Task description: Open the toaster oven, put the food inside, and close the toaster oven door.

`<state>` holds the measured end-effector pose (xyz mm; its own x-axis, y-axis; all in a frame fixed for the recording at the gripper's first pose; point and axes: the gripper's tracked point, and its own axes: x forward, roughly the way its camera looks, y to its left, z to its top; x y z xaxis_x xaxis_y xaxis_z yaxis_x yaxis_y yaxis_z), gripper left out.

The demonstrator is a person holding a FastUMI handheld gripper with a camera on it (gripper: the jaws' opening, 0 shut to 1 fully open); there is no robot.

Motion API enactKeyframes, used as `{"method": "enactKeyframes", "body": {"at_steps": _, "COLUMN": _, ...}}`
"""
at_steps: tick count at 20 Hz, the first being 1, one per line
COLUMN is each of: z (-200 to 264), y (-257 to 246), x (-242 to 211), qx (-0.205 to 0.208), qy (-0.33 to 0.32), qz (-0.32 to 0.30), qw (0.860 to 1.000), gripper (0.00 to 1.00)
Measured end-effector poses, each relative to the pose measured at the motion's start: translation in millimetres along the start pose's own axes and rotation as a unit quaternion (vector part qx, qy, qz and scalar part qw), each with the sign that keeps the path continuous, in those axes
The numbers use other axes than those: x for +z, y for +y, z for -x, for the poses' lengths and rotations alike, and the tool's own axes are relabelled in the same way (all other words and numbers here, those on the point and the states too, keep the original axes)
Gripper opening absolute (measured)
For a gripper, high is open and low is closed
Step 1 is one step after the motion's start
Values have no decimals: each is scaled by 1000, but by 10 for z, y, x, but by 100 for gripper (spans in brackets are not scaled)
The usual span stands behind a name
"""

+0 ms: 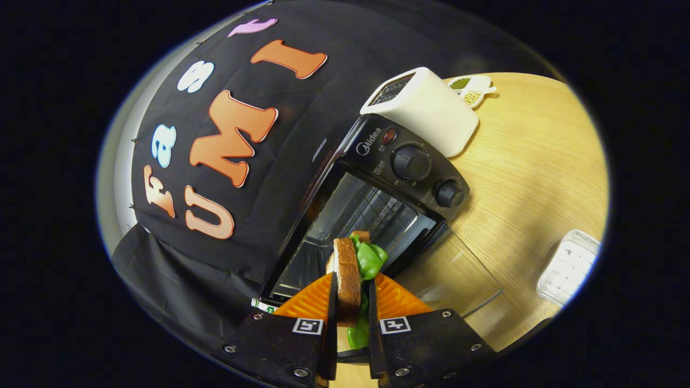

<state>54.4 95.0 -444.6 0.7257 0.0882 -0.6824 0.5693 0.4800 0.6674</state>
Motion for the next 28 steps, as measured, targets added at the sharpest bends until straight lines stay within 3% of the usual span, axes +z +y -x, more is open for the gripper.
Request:
{"method": "enactKeyframes", "body": {"at_steps": 11, "z": 26, "y": -297, "x": -186, "qx": 18, "qy": -14, "qz": 1, "qw": 1000, "gripper": 24}}
{"method": "enactKeyframes", "body": {"at_steps": 17, "z": 40, "y": -148, "x": -94, "qx": 20, "qy": 2, "qz": -33, "qw": 999, "gripper": 24}}
{"method": "enactKeyframes", "body": {"at_steps": 28, "z": 60, "y": -130, "x": -104, "qx": 14, "qy": 3, "qz": -19, "qw": 1000, "gripper": 24}}
